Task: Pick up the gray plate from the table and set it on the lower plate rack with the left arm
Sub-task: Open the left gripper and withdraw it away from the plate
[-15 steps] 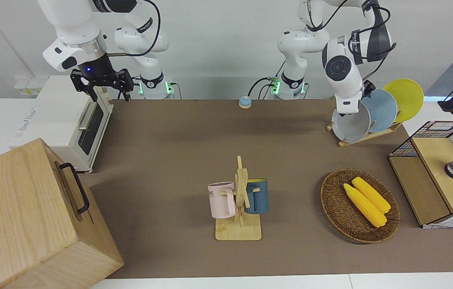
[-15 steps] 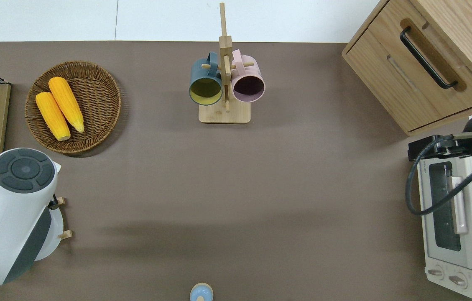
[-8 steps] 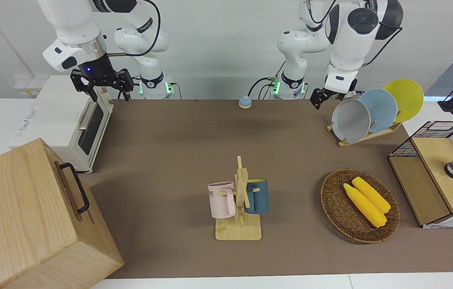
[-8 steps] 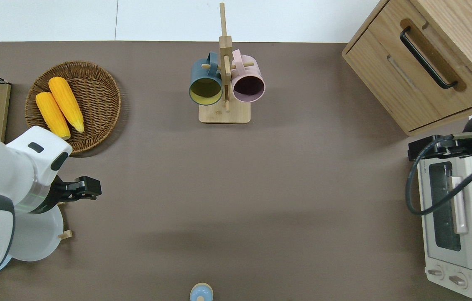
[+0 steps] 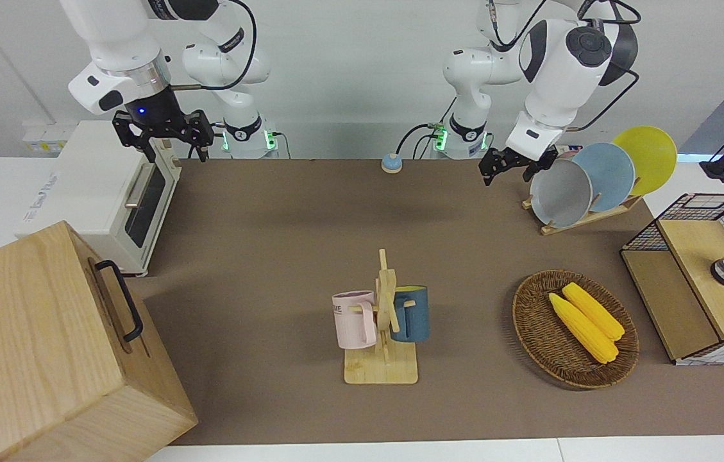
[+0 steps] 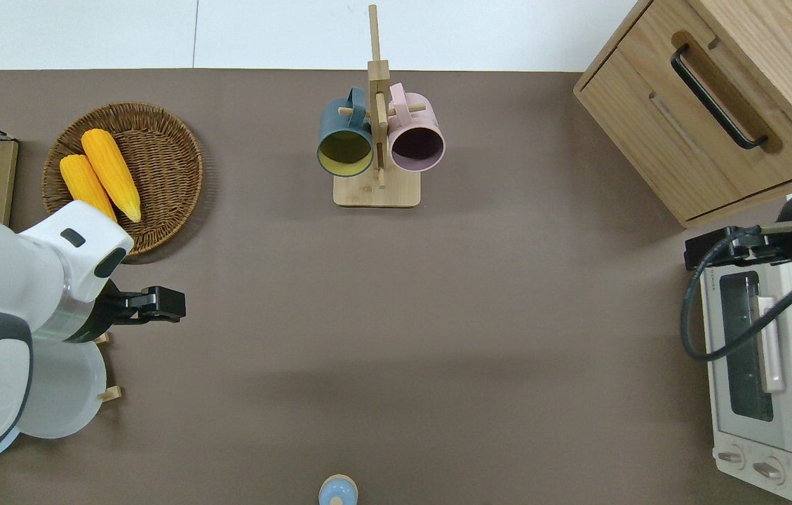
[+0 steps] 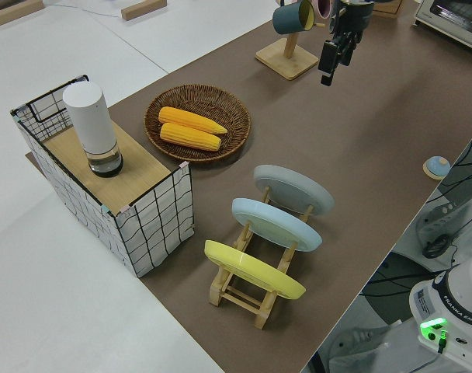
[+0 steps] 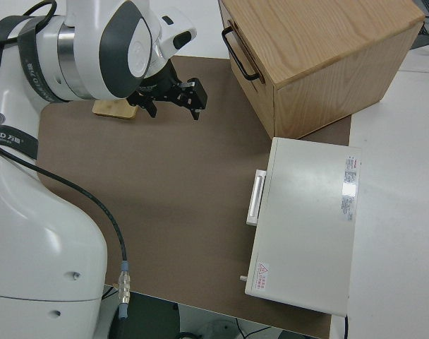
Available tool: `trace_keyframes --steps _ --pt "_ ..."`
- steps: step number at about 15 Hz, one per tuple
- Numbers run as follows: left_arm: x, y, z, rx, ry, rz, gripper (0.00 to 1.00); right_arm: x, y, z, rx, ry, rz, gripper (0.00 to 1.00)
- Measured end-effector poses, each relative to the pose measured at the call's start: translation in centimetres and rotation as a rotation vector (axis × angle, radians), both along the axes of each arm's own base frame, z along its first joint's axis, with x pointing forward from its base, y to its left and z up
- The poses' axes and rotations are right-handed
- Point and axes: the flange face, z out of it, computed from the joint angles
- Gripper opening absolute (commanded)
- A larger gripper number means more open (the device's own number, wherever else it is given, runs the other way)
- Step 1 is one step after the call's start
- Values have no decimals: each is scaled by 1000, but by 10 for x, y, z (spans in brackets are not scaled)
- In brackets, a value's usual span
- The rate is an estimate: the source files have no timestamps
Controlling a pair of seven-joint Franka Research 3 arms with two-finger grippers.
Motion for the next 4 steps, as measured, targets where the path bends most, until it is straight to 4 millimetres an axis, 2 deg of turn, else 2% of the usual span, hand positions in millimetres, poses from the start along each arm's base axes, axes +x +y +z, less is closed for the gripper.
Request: trace_keyframes --steps 4 --pt "0 -4 0 2 0 -14 1000 0 0 0 0 0 0 983"
